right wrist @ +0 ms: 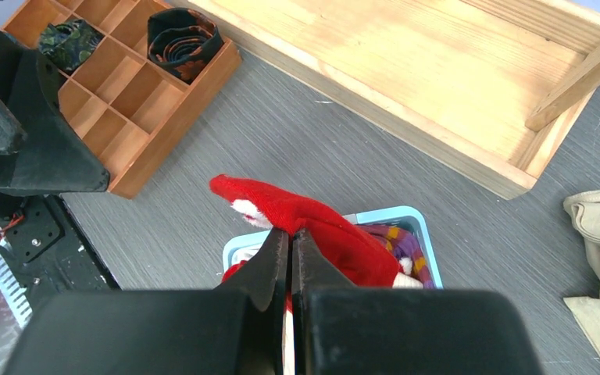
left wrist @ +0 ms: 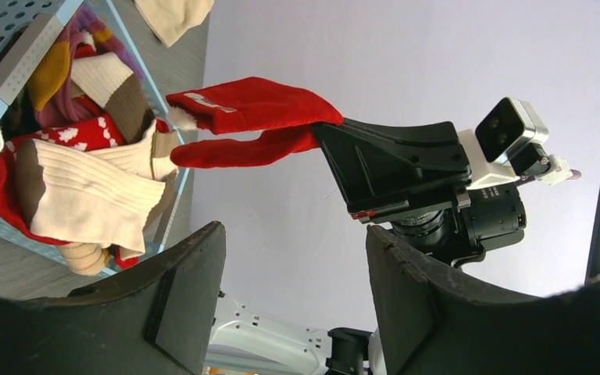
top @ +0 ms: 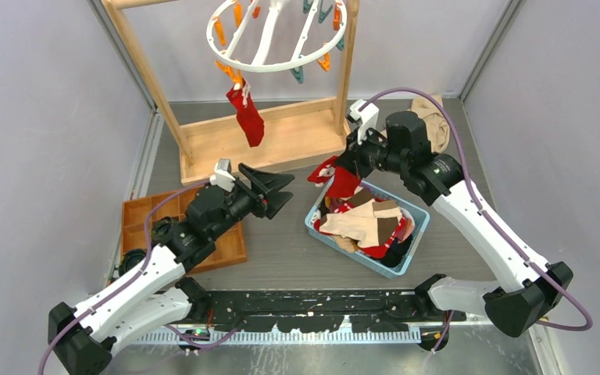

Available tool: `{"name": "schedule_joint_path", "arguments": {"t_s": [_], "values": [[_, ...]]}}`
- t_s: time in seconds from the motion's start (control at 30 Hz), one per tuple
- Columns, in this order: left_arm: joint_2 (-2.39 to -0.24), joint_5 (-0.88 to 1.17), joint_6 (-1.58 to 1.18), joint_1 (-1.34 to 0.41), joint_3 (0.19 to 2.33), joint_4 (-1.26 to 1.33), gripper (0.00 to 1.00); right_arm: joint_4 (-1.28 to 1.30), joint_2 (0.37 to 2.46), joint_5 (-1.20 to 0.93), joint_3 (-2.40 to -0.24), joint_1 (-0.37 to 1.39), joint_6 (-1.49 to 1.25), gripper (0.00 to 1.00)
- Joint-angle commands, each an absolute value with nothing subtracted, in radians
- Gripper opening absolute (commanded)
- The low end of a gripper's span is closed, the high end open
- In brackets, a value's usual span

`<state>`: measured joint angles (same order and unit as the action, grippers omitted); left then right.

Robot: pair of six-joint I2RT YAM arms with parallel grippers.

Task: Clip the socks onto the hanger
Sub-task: Pick up the sock from the bin.

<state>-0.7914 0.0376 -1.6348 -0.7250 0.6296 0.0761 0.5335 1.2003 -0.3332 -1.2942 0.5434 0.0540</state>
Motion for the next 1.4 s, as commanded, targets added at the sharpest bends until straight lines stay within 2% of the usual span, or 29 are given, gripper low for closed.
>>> {"name": "schedule_joint_path", "arguments": {"t_s": [0.0, 0.6, 1.1, 1.2, 1.37], "values": [[-0.831, 0.061, -1.645, -0.729, 0.680, 0.109, 0.67, 0.468, 1.213, -0.317, -1.333, 0.556, 0.052, 0.01], [-1.076, 0.076, -1.724, -0.736, 0.746, 0.307, 0.67, 0.448, 1.186, -0.439, -1.301, 0.600, 0.049, 0.01], [-1.109, 0.061, -1.696, -0.735, 0.770, 0.301, 0.66, 0.474, 1.109, -0.450, -1.236, 0.658, 0.199, 0.01], [-1.116, 0.066, -1.686, -0.735, 0.775, 0.301, 0.60, 0.474, 1.102, -0.447, -1.233, 0.674, 0.232, 0.01], [-1.128, 0.073, -1.637, -0.735, 0.789, 0.288, 0.26, 0.487, 1.092, -0.433, -1.230, 0.698, 0.294, 0.01]]}}
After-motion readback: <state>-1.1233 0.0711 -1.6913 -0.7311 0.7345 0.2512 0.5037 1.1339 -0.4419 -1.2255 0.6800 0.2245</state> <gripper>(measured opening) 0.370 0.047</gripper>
